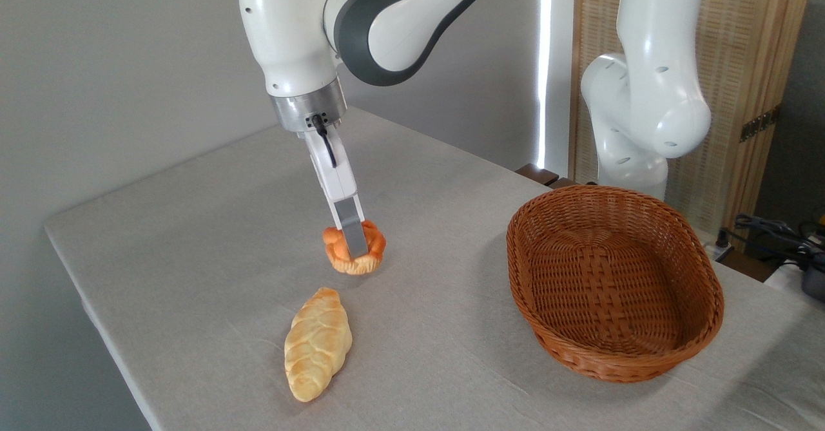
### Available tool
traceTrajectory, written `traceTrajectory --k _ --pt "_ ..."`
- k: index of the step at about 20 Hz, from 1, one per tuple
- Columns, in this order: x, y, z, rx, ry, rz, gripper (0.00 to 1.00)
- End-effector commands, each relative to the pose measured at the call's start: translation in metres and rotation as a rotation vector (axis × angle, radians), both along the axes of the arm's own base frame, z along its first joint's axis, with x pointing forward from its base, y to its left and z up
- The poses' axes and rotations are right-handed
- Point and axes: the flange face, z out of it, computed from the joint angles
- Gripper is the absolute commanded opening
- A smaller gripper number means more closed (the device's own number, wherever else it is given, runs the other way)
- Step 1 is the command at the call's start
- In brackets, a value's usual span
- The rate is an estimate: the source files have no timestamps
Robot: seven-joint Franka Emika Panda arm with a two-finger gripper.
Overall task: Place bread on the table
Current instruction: 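Carry the bun beside the braided loaf and lower it onto the table, then open the gripper to release the bun and raise it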
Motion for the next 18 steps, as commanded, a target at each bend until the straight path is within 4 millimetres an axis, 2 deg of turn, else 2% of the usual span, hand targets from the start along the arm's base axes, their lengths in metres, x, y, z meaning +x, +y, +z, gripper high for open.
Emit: traceTrajectory --k 1,5,8,10,12,15,17,18 --pt "0.004 -0.002 0.003 -0.022 -0.015 0.012 1.00" --pt "0.006 -0.001 0.009 -0.027 -0.026 0.018 1.00" --pt "0.025 0.013 0.059 -0.091 -0.099 0.083 1.00" --pt "0.035 0.039 0.094 -0.112 -0.114 0.202 1.00" --pt "0.040 0.056 0.128 -0.107 -0.117 0.282 1.00" --pt "0.049 0.082 0.159 -0.087 -0.085 0.358 1.00" --pt "0.053 0.086 0.175 -0.084 -0.076 0.368 1.00" --pt "0.056 0.092 0.176 -0.078 -0.056 0.394 1.00"
